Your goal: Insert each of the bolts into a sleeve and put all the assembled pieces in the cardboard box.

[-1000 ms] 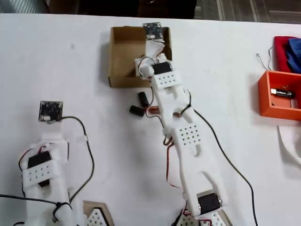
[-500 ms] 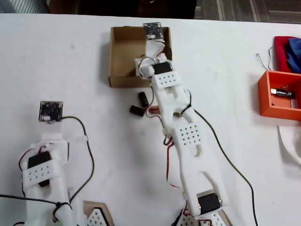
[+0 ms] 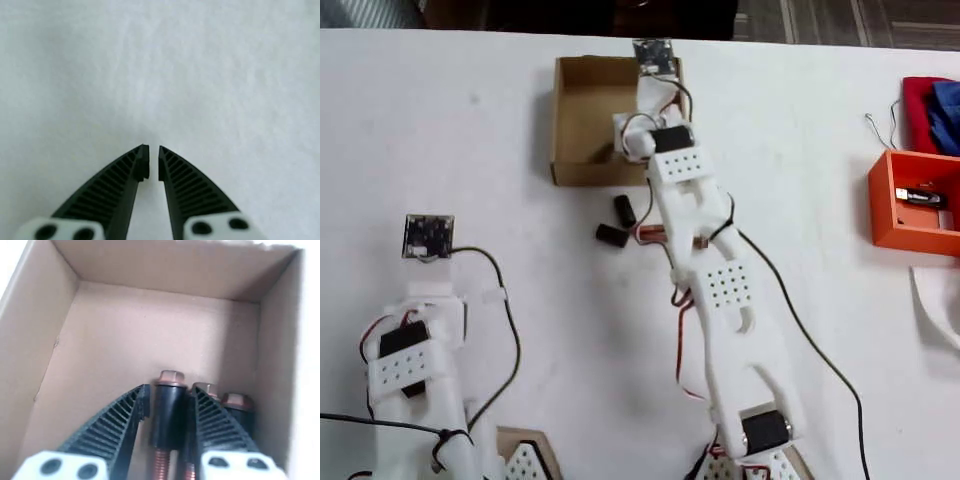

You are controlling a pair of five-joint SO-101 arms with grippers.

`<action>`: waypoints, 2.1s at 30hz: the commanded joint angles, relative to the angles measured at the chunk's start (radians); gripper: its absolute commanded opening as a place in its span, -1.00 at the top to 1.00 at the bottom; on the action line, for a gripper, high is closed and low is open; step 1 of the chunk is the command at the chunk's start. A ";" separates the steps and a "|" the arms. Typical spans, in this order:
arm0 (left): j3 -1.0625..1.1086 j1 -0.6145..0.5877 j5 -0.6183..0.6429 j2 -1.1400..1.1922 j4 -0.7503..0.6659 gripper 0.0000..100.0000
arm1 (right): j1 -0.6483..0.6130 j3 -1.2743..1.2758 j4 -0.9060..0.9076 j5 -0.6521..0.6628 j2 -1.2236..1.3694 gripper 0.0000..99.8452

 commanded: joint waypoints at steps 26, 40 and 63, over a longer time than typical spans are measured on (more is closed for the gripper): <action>-0.005 0.023 0.000 -0.017 -0.012 0.87 | 0.070 -0.011 0.829 0.256 -0.547 0.88; -0.005 0.025 0.000 -0.017 -0.012 0.87 | -0.182 0.931 0.779 0.442 -1.152 0.65; -0.008 0.002 0.002 -0.017 -0.012 0.87 | -0.236 0.951 0.423 0.881 -0.734 0.64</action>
